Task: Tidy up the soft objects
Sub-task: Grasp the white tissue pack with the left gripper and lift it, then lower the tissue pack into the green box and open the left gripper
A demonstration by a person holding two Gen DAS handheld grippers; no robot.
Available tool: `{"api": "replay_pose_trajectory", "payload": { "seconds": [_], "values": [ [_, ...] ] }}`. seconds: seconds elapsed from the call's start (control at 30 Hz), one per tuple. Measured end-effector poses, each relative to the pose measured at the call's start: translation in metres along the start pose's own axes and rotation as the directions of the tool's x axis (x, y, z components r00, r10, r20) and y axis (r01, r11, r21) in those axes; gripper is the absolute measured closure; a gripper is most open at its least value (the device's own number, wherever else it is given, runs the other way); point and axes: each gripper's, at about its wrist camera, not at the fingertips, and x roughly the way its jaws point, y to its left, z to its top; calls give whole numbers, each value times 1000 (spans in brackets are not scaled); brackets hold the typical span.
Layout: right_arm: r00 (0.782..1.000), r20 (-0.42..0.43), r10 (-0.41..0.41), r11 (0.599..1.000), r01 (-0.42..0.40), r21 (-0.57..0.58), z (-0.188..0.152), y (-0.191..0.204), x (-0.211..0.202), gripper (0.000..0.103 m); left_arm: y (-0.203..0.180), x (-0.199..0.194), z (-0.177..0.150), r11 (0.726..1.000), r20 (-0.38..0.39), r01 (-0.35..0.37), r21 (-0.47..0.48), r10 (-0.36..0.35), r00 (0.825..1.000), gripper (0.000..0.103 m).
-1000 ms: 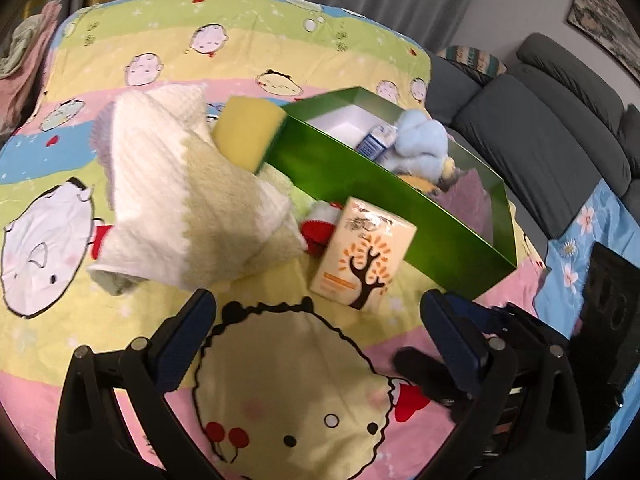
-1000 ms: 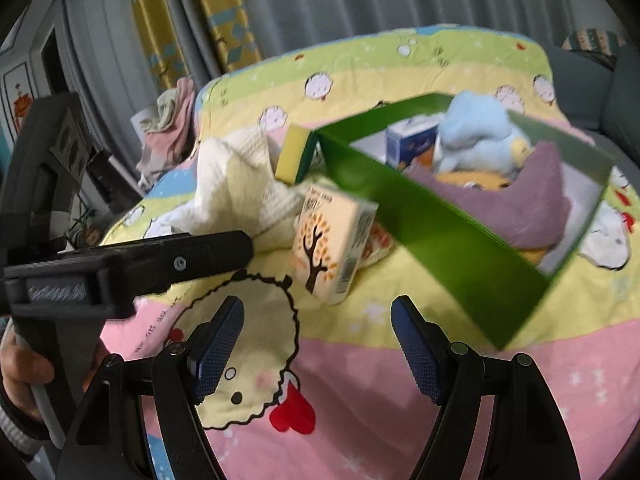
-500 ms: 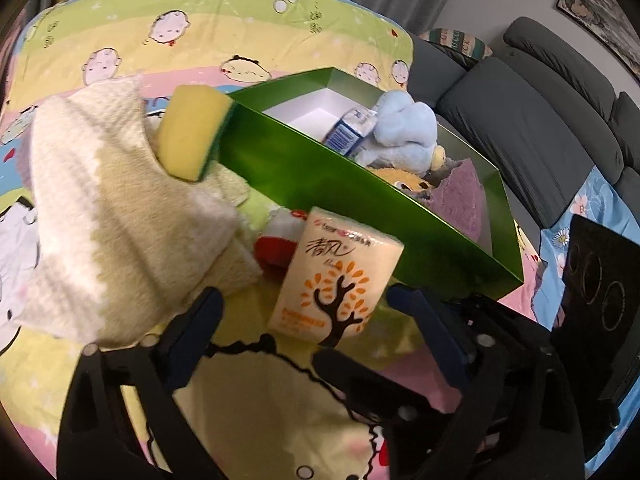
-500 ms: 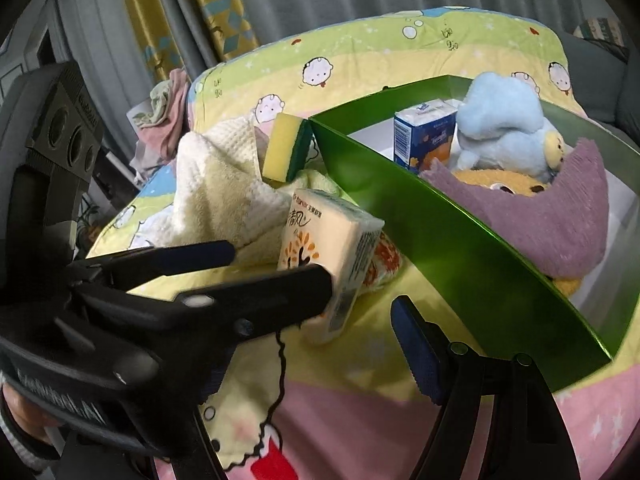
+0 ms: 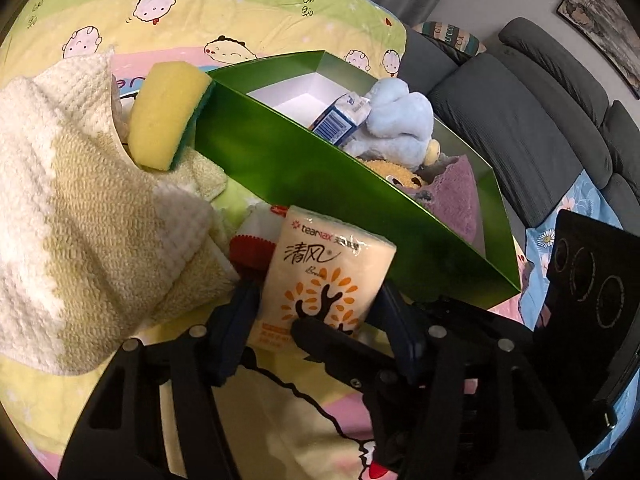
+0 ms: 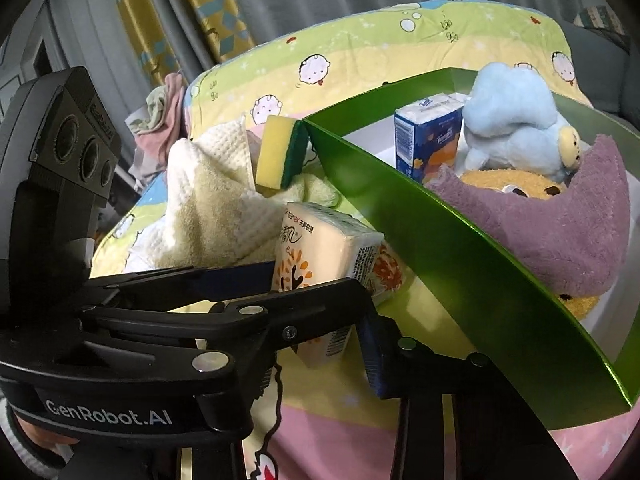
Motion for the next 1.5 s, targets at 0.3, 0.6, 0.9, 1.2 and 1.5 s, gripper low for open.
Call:
{"api": "replay_pose_trajectory", "payload": {
  "seconds": [0.3, 0.6, 0.9, 1.2, 1.5],
  "values": [
    [995, 83, 47, 998, -44, -33, -6, 18, -30, 70, -16, -35, -9, 999, 53, -40, 19, 39, 998, 43],
    [981, 188, 54, 997, -42, -63, 2, 38, -72, 70, -46, -78, -8, 994, 131, -69, 85, 57, 990, 43],
    [964, 265, 18, 999, -7, -45, 29, 23, -99, 70, -80, -82, 27, 984, 159, -64, 167, 37, 987, 43],
    [952, 305, -32, 999, 27, 20, 51, -16, -107, 70, -107, -51, 63, 969, 145, -54, 241, 19, 989, 43],
    [948, 311, -69, 995, 43, 89, 61, -53, -102, 70, -122, -17, 83, 960, 113, -31, 277, -1, 994, 43]
  ]
}}
